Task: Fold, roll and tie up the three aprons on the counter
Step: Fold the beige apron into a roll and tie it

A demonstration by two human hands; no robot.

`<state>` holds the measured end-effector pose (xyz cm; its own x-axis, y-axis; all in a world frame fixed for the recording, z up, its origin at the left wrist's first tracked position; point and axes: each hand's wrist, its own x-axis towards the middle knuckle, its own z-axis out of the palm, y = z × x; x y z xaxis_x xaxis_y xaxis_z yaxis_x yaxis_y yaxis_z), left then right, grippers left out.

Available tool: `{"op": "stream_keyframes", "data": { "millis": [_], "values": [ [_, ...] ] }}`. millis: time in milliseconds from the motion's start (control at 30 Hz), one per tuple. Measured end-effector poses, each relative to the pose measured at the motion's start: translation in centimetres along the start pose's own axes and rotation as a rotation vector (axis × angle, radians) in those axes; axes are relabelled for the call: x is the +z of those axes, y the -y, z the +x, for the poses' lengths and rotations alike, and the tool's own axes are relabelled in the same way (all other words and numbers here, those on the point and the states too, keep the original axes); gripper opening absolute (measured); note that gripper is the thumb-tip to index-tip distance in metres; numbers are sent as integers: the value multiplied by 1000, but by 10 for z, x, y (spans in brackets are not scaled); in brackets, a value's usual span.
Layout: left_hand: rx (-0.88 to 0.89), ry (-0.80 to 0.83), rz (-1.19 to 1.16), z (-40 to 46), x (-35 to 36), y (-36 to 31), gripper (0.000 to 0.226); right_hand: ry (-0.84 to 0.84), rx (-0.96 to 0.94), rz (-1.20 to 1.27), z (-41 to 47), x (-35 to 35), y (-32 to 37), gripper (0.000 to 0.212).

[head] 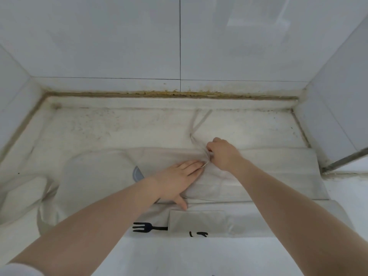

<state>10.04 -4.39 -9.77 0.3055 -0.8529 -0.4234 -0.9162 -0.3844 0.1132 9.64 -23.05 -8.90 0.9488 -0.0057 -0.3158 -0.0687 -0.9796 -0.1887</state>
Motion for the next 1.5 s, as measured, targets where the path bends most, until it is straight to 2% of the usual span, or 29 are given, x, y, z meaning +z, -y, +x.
{"op": "stream_keyframes", "data": {
  "millis": [100, 167, 300, 400, 500, 600, 667, 700, 800, 967, 1067, 1200, 1367, 1500],
  "values": [
    [-43, -110, 92, -12, 0, -3, 128, -69, -61, -42, -14, -3, -3, 18],
    [-113, -160, 219, -21, -1, -8, 137, -75, -98, -55, -27, -2, -2, 24],
    [-207, -218, 353, -29, 6, -16, 136, 54, -199, -175, -58, 3, 9, 59],
    [-240, -190, 346, -36, 5, -30, 131, 236, -313, -264, -85, 4, 18, 71],
    [-306, -200, 201, -36, 10, -36, 129, 246, -372, -345, -94, 12, 22, 75],
    [-377, -240, 39, -35, 18, -41, 117, 210, -299, -198, -94, 23, 19, 67],
    [-478, -149, -61, -39, 28, -42, 108, 166, -242, -79, -94, 27, 21, 58],
    [-530, -140, -120, -40, 35, -41, 108, 165, -217, -60, -94, 29, 23, 62],
    [-588, -149, -219, -44, 51, -36, 103, 179, -140, -121, -93, 38, 31, 80],
    [-585, -103, -235, -57, 59, -9, 124, 167, -71, -196, -78, 35, 33, 84],
    [-697, -101, -267, -70, 64, 11, 107, 146, -11, -204, -68, 26, 32, 81],
    [-837, -99, -343, -83, 65, 31, 98, 56, 44, -235, -59, 26, 49, 63],
    [-1115, -182, -436, -96, 72, 55, 96, 99, 83, -250, -50, 28, 72, 80],
    [-1176, -163, -478, -107, 74, 68, 92, 111, 140, -224, -47, 24, 76, 87]
  ]
}}
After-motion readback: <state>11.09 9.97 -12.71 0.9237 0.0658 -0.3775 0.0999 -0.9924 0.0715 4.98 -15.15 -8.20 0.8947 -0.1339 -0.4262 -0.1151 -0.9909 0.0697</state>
